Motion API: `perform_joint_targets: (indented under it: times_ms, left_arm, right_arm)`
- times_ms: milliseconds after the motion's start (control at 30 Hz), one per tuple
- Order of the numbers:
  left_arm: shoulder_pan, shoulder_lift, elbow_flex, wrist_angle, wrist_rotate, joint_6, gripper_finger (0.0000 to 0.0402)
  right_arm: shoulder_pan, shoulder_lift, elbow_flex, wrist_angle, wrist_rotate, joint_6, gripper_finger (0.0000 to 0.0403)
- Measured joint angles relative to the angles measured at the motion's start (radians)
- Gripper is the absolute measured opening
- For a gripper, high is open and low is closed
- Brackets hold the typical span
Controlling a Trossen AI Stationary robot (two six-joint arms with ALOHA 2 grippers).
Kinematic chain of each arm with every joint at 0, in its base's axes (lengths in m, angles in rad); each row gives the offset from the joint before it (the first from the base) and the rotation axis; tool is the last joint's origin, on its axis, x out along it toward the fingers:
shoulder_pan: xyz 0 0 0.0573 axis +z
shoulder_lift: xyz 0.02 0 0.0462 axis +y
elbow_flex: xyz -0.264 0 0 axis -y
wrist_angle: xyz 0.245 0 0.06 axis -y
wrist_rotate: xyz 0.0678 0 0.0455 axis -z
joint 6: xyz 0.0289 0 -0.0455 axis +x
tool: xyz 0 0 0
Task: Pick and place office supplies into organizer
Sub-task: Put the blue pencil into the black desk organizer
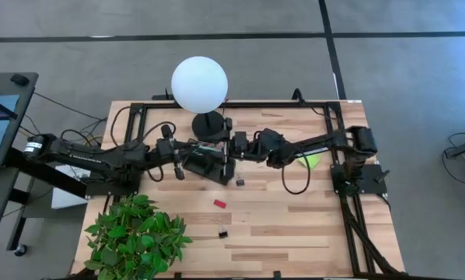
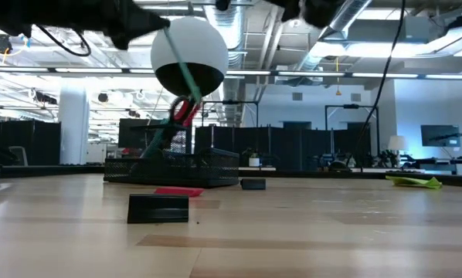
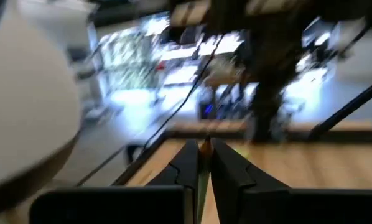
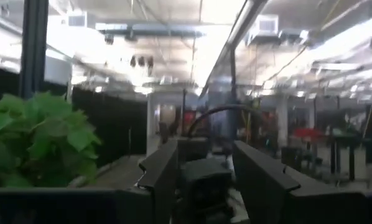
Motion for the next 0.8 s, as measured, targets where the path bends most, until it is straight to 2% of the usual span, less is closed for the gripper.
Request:
perform_joint_targets:
  times_ms: [133,367,467,633,800]
  left_arm:
    - [0.000,-0.002,0.000,-0.031,-0.054,0.003,0.0010]
    - [-0.008,-0.119,0.034,-0.047,0.012,0.025,0.0010]
    - [-0.018,-0.198,0.090,-0.235,-0.014,0.025,0.0010]
    - [-0.046,-0.273,0.206,-0.701,-0.178,-0.068,0.0010]
    - [-0.051,-0.263,0.246,-0.871,-0.204,-0.138,0.0010]
  right_arm:
    - [0.028,-0.074,0.000,-0.195,-0.003,-0.002,0.0144]
    - [0.085,-0.204,0.000,-0.670,0.001,0.012,0.0136]
    - [0.119,-0.219,0.000,-0.795,0.004,0.070,0.0134]
    - [0.178,-0.219,0.000,-0.906,0.037,0.138,0.0132]
    - [0.228,-0.218,0.000,-0.939,0.145,0.140,0.0132]
